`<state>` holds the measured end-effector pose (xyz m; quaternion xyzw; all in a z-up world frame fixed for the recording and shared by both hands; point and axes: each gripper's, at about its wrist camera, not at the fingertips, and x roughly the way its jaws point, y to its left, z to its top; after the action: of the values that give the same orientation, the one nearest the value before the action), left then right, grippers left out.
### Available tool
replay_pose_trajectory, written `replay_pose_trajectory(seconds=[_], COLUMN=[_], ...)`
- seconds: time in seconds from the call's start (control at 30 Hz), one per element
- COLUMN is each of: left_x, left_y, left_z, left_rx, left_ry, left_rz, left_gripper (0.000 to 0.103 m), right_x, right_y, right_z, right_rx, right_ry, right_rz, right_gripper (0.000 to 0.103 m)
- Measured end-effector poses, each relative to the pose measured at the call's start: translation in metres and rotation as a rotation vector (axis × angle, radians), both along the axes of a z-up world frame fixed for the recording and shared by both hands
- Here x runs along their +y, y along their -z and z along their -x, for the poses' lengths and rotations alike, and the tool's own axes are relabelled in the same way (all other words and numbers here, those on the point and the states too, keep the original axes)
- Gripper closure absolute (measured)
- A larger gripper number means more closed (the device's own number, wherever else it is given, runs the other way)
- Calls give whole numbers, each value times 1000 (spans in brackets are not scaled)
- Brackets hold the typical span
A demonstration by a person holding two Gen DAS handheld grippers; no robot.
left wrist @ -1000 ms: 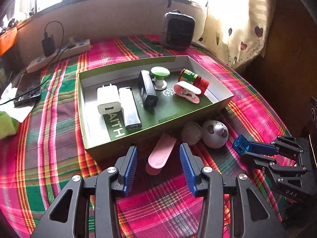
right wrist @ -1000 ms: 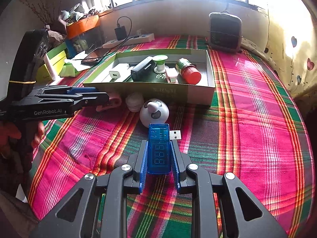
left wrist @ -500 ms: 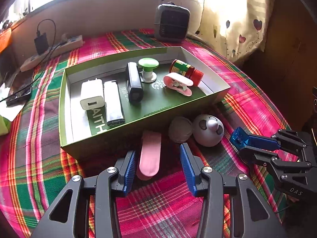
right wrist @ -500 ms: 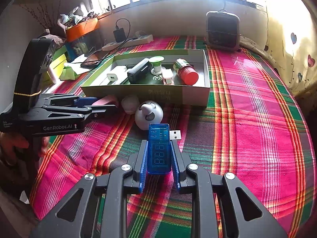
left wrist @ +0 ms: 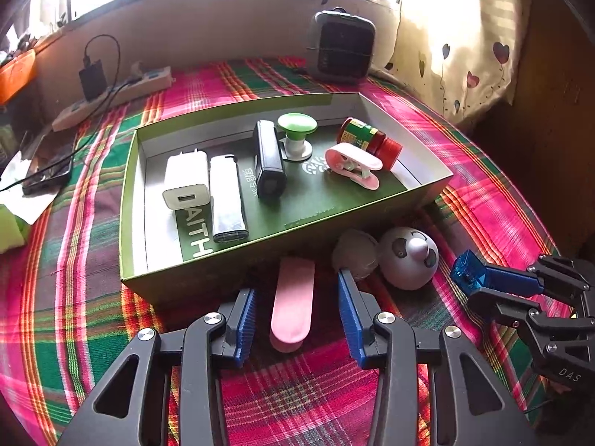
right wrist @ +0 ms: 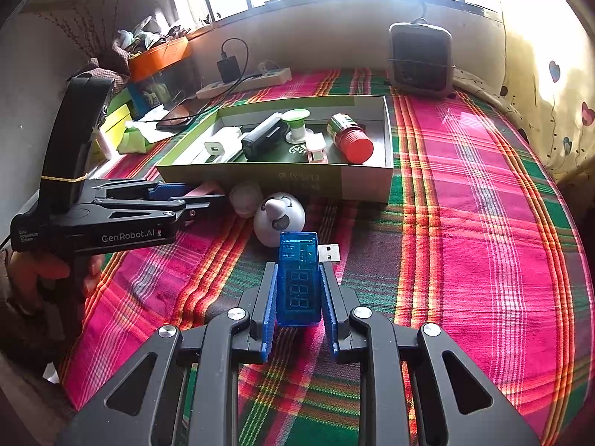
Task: Organize rigid objects
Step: 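Grasp the pink oval piece with the left tool while the right tool holds the USB meter, then lift the pink oval piece with the left tool while the right tool carries the USB meter toward the box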
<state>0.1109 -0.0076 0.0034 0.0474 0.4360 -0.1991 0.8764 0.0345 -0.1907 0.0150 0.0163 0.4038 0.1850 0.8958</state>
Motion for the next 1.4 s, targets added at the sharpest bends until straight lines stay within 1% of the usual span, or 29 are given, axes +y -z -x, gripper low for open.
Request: replay_pose_trajectory(seconds=[0.17, 0.3, 0.57, 1.27, 1.4], left_x=[1, 3, 7, 11, 12], left_y=[0, 0, 1, -1, -6], left_z=[0, -1, -3, 0, 4], left_rx=[-6, -12, -11, -2, -13], left_ry=[-9, -23, -38, -45, -45], left_rz=[-5, -19, -17, 6, 15], left_gripper=[69, 79, 86, 86, 86], right_x=[0, 0, 0, 2, 2], right_y=[1, 1, 1, 0, -3], right_z=[-1, -1, -1, 1, 2], right_rx=[5, 7, 7, -1, -10], right_ry=[-6, -7, -7, -4, -5], right_rz=[-6, -8, -8, 7, 9], right_gripper=[80, 80, 80, 80, 80])
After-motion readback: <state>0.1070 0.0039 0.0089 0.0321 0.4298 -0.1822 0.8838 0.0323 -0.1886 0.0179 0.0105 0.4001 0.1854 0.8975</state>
